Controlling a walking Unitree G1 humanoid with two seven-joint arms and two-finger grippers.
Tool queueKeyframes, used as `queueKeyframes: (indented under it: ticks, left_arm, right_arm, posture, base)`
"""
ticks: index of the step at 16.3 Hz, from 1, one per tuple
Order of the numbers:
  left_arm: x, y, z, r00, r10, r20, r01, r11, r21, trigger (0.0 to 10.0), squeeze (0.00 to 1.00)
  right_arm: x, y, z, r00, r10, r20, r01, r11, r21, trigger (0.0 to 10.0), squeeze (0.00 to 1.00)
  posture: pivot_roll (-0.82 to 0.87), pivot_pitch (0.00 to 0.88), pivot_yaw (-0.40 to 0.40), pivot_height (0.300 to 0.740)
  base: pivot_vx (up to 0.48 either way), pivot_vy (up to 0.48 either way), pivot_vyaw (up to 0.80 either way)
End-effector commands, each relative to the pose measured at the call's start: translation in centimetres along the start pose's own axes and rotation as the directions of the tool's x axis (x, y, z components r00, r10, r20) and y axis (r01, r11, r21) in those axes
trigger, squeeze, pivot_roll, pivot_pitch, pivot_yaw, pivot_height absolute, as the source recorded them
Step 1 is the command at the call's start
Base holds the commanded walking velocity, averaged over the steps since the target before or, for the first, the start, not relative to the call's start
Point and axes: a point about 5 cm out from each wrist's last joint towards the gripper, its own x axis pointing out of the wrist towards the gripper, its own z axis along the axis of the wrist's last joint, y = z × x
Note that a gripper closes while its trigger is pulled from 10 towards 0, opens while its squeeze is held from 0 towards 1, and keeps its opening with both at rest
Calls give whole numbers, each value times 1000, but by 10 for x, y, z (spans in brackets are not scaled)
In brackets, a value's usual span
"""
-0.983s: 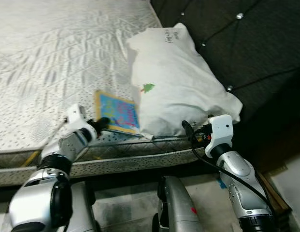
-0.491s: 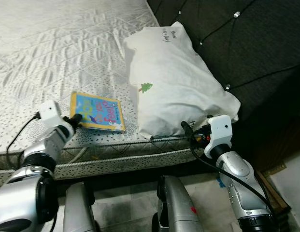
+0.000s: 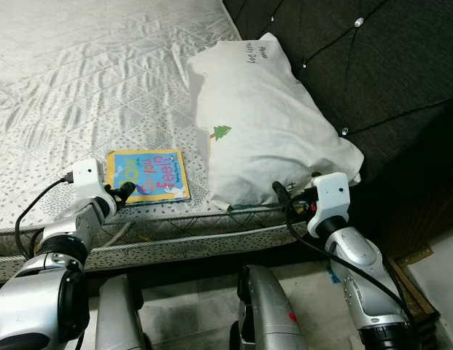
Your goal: Clean up the room
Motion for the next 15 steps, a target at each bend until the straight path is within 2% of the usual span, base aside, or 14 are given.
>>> queueKeyframes:
  ticks: [1, 4, 5, 8, 10, 11, 15]
  left_arm:
    - [1, -4, -6, 1000, -5, 2, 5, 1000, -5, 10000, 1000]
    - [3, -22, -14, 997, -82, 6, 82, 996, 41, 10000, 1000]
    - [3, -23, -15, 996, -91, 3, 91, 995, 40, 10000, 1000]
    - [4, -34, -27, 991, -135, -26, 135, 991, -15, 10000, 1000]
    - [4, -38, -32, 991, -126, -34, 128, 991, 49, 10000, 1000]
    - [4, -42, -34, 993, -117, -30, 120, 986, 114, 10000, 1000]
    - [3, -50, -40, 990, -136, -36, 139, 982, 130, 10000, 1000]
  right_arm:
    - [0, -2, 0, 1000, -4, 3, 4, 1000, -7, 10000, 0]
    - [2, 4, -2, 1000, 6, 1, -6, 1000, 3, 10000, 0]
    - [3, 4, -3, 1000, 7, 0, -7, 1000, 4, 10000, 0]
    - [5, 7, -3, 1000, 11, 3, -11, 1000, 12, 10000, 0]
    - [6, 7, -3, 1000, 8, 3, -8, 1000, 14, 10000, 0]
    - [6, 7, -4, 1000, 5, 3, -5, 1000, 16, 10000, 0]
    - [6, 9, -6, 1000, 4, 1, -4, 1000, 20, 10000, 0]
  posture:
    - [-108, 102, -141, 532]
    - [-86, 97, -137, 532]
    - [-84, 96, -137, 532]
    - [-74, 93, -127, 532]
    - [-71, 94, -122, 532]
    - [-69, 95, -121, 532]
    - [-67, 94, -114, 532]
  base:
    - [0, 0, 0]
    - [0, 0, 0]
    - [0, 0, 0]
    - [0, 0, 0]
    - [0, 0, 0]
    - [0, 0, 0]
    - [0, 0, 0]
